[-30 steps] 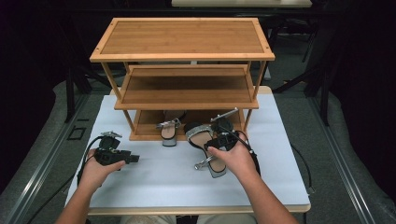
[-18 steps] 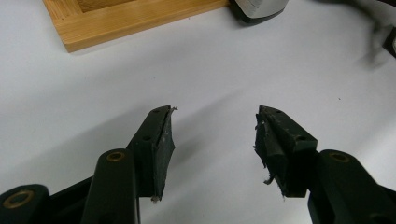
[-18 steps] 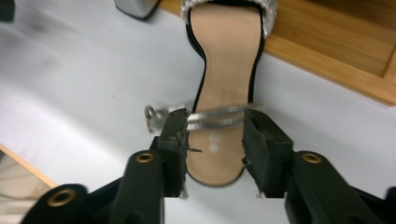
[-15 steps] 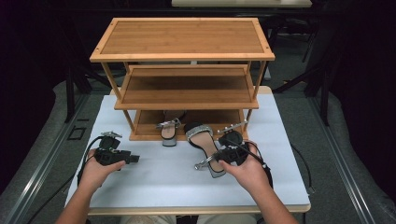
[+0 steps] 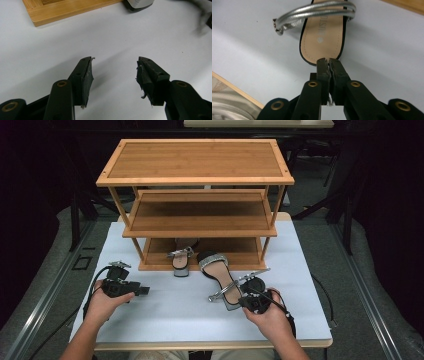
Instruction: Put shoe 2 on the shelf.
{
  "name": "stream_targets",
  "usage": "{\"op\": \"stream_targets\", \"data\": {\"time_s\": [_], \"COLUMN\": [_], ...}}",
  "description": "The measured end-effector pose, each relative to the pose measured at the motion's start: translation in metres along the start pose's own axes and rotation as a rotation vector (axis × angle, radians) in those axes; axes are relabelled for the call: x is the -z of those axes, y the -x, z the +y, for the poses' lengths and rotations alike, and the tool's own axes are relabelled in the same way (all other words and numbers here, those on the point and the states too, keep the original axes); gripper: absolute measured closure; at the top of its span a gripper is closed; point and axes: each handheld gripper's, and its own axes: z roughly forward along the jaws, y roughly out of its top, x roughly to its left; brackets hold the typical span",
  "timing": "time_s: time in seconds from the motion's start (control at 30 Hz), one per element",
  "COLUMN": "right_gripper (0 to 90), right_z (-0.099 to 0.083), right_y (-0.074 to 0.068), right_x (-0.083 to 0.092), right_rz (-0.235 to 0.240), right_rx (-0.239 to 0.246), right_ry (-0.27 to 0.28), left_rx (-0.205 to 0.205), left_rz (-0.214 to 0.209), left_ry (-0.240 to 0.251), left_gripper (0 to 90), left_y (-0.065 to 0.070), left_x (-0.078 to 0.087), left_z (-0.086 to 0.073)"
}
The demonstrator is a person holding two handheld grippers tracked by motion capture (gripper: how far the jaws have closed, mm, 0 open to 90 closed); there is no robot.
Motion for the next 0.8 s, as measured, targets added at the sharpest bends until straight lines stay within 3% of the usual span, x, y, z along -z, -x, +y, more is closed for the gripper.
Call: {"op": "stream_targets", "data": {"time_s": [0.47, 0.67, 0.8], "right_gripper": [90.0, 90.0, 90.0], "right_z": [-0.008, -0.010, -0.008], "right_y": [0.004, 0.000, -0.004], "right_x": [-0.012, -0.018, -0.018], "right_rz": [0.041, 0.034, 0.062], "right_rx": [-0.025, -0.014, -0.009], "right_ry": [-0.041, -0.046, -0.048], "left_rx": [0.004, -0.002, -0.003], "left_rz": [0.000, -0.002, -0.002], "left_ry": [0.000, -0.005, -0.005], "left_gripper": [46.4, 46.4, 46.5], "left_y": [0.000, 0.000, 0.000], "left_x": [-0.001, -0.001, -0.001], "left_z": [0.000, 0.000, 0.000]}}
